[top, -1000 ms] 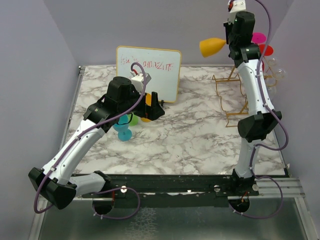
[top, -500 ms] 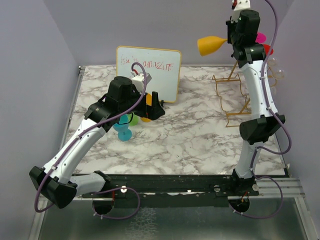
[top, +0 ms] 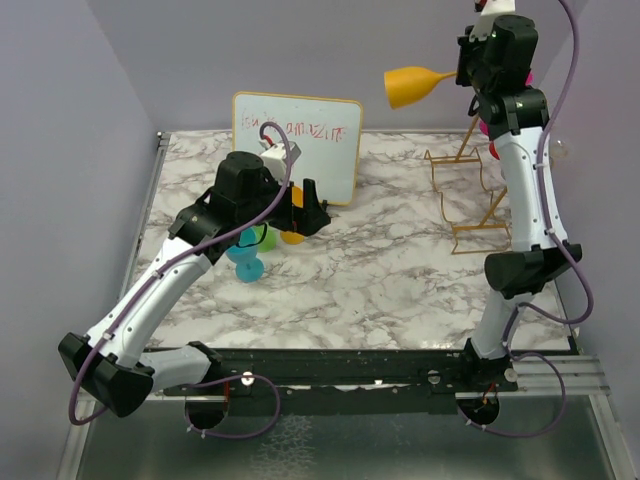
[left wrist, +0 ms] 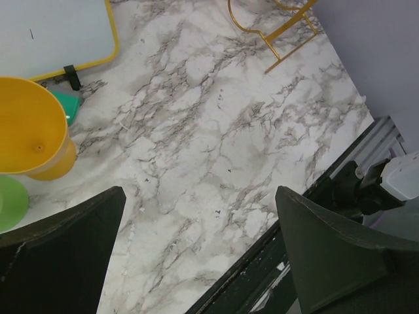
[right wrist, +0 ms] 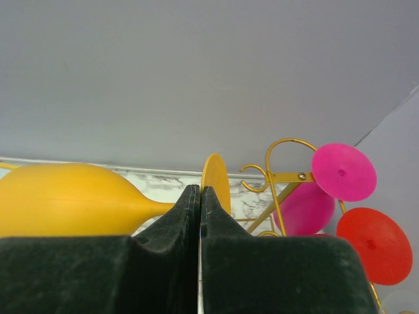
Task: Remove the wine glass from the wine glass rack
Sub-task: Pick up the wine glass from the wine rack, then place the wine glass at the center of the board, then adjust the wine glass at the center of the board.
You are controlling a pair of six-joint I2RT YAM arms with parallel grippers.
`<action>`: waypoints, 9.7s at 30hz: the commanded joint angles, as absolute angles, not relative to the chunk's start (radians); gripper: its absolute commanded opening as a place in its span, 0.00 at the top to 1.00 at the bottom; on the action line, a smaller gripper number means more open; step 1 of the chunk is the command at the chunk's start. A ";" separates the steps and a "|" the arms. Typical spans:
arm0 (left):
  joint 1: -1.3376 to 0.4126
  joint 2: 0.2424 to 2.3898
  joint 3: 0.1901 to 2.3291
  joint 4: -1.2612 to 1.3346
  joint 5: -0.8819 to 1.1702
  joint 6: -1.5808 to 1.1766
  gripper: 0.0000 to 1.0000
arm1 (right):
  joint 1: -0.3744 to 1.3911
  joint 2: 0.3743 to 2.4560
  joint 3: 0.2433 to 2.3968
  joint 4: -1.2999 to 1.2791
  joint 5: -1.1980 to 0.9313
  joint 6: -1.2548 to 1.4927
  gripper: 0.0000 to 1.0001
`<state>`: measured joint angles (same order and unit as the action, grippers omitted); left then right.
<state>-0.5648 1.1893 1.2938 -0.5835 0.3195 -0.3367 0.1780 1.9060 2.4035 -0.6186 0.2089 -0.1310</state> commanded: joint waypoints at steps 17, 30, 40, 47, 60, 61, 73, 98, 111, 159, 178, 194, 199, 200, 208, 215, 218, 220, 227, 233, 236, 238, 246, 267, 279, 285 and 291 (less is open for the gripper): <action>-0.566 1.108 1.269 -0.465 0.233 -0.422 0.01 | 0.187 1.651 2.076 -0.594 -0.160 0.095 0.99; -0.566 1.092 1.215 -0.339 0.265 -0.467 0.01 | 0.187 1.447 1.626 -0.420 -0.391 0.327 1.00; -0.566 1.124 1.172 -0.195 0.440 -0.518 0.01 | 0.187 1.350 1.316 -0.297 -0.495 0.492 1.00; -0.565 1.188 1.168 -0.152 0.550 -0.543 0.08 | 0.187 1.297 1.186 -0.242 -0.529 0.564 0.99; -0.582 1.284 1.216 -0.151 0.652 -0.549 0.45 | 0.188 1.265 1.093 -0.216 -0.555 0.596 0.99; -0.584 1.286 1.216 -0.152 0.652 -0.548 0.49 | 0.187 1.265 1.093 -0.217 -0.556 0.597 0.99; -0.587 1.294 1.215 -0.165 0.668 -0.538 0.95 | 0.187 1.273 1.076 -0.204 -0.607 0.609 0.98; -0.594 1.304 1.280 -0.325 0.557 -0.440 0.90 | 0.187 1.268 1.103 -0.362 -0.603 0.530 0.99; -0.652 1.340 1.341 -0.375 0.520 -0.354 0.45 | 0.189 1.213 0.949 -0.222 -0.556 0.724 0.99; -0.756 1.431 1.485 -0.529 0.409 -0.224 1.00 | 0.229 1.274 0.940 -0.245 -0.612 0.660 0.97; -0.756 1.437 1.485 -0.576 0.349 -0.200 1.00 | 0.230 1.244 0.952 -0.261 -0.602 0.624 0.59; -0.756 1.488 1.508 -0.669 0.208 -0.190 1.00 | 0.230 1.213 0.972 -0.328 -0.494 0.597 0.35; -0.756 1.530 1.524 -0.729 0.143 -0.182 1.00 | 0.230 1.196 0.993 -0.352 -0.468 0.591 0.35; -0.756 1.539 1.529 -0.741 0.127 -0.179 1.00 | 0.230 1.193 0.998 -0.355 -0.463 0.591 0.35; -0.755 1.652 1.614 -0.825 0.075 -0.137 1.00 | 0.230 1.140 1.032 -0.379 -0.387 0.608 0.35; -0.756 1.791 1.692 -0.871 0.018 -0.084 1.00 | 0.230 1.022 1.053 -0.414 -0.214 0.580 0.32; -0.756 1.816 1.719 -0.874 -0.013 -0.079 1.00 | 0.230 0.994 1.052 -0.419 -0.177 0.570 0.32; -0.756 1.841 1.734 -0.889 -0.039 -0.073 1.00 | 0.230 0.993 1.059 -0.434 -0.166 0.565 0.32; -0.756 1.896 1.792 -0.955 -0.075 -0.051 1.00 | 0.230 0.992 1.033 -0.437 -0.157 0.567 0.32; -0.755 1.909 1.854 -1.014 -0.047 -0.006 1.00 | 0.230 1.060 1.045 -0.473 -0.204 0.549 0.32; -0.755 1.948 1.896 -1.062 -0.034 0.026 1.00 | 0.230 1.079 1.040 -0.475 -0.225 0.549 0.32; -0.757 1.977 1.918 -1.096 -0.039 0.028 1.00 | 0.230 1.084 1.037 -0.477 -0.237 0.548 0.32; -0.756 1.970 1.933 -1.099 -0.025 0.037 1.00 | 0.230 1.031 1.020 -0.488 -0.185 0.543 0.32; -0.753 1.999 1.996 -1.118 -0.045 0.051 0.89 | 0.230 1.096 1.004 -0.492 -0.300 0.576 0.30; -0.753 1.988 2.019 -1.149 -0.032 0.104 1.00 | 0.230 1.130 1.010 -0.466 -0.335 0.588 0.30; -0.753 2.014 2.068 -1.159 -0.016 0.124 0.95 | 0.230 1.144 1.012 -0.475 -0.342 0.584 0.30; -0.749 2.036 2.074 -1.163 -0.055 0.129 0.92 | 0.230 1.137 1.006 -0.464 -0.353 0.599 0.30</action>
